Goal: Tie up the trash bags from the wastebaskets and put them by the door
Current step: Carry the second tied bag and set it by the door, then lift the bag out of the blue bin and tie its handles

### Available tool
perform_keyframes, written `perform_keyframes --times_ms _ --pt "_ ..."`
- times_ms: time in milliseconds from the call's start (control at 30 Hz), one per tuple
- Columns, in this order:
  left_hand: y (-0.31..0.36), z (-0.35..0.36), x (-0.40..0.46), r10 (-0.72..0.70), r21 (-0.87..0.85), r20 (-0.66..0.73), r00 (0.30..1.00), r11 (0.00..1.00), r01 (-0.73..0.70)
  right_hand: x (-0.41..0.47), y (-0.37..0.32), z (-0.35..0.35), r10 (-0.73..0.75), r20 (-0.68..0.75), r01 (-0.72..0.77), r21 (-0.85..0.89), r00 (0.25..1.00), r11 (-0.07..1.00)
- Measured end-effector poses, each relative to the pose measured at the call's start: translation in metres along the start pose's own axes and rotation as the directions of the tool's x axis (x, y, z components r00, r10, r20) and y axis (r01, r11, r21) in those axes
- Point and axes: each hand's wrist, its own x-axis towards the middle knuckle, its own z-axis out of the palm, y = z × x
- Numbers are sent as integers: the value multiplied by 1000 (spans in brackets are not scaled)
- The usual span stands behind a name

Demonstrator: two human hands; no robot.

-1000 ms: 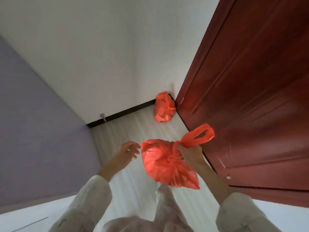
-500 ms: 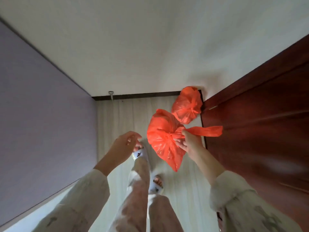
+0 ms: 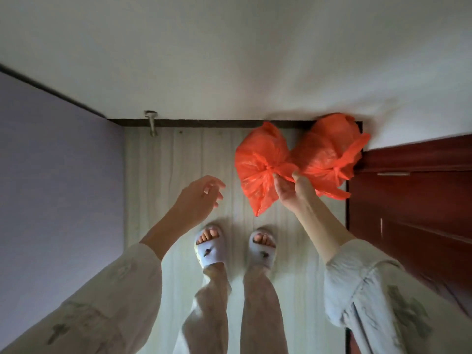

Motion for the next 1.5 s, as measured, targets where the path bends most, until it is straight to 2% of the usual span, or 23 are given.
perform_keyframes --times_ms 133,267,533,633,733,800,900,1100,1267,1333,1500 --pt "-36 17 32 -54 -10 -26 998 999 54 58 -3 6 8 47 -7 -32 999 999" --pt "-53 28 34 -125 -26 -6 992 992 124 74 8 10 46 115 -35 -99 992 995" --pt "-32 22 -2 -183 -38 -6 983 983 182 30 -9 15 17 118 1 -152 993 988" --pt "-9 14 -30 -184 -45 -32 982 982 182 -17 -16 9 18 129 19 -275 991 961" --pt "20 4 -68 -184 -63 -63 981 982 181 -80 -16 1 0 158 90 -562 988 822" --pt "39 -3 -98 -191 -97 -97 977 979 182 -129 -14 -4 -29 207 180 -760 978 625" --pt "64 -10 -150 -216 -215 -145 966 959 183 -203 -14 -12 -27 313 301 -880 949 368" --pt "78 -32 -282 -276 -456 -276 921 881 127 -336 13 -14 76 419 400 -897 905 188" --pt "42 -43 -408 -337 -537 -420 842 841 69 -426 81 -17 232 561 583 -812 795 -37" --pt "17 -42 -458 -374 -570 -470 799 820 49 -455 114 -19 302 584 638 -761 753 -119" --pt "-48 -42 -583 -484 -656 -595 641 753 -40 -522 217 -36 453 575 723 -626 682 -293"
